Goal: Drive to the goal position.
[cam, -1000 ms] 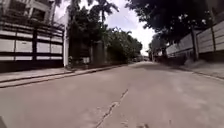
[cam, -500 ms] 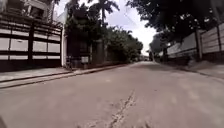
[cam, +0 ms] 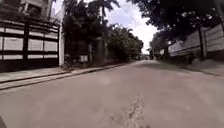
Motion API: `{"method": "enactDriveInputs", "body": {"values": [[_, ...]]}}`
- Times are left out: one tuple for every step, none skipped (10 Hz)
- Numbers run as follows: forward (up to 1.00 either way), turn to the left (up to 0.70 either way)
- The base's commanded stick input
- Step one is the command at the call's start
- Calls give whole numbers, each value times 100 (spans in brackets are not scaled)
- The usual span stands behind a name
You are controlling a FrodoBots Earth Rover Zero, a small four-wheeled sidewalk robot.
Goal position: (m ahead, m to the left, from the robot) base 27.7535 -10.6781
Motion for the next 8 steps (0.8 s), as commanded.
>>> {"method": "enactDriveInputs", "body": {"values": [[70, 8], [70, 0], [70, 0], [70, 0], [70, 0], [70, 0], [70, 0], [70, 0]]}}
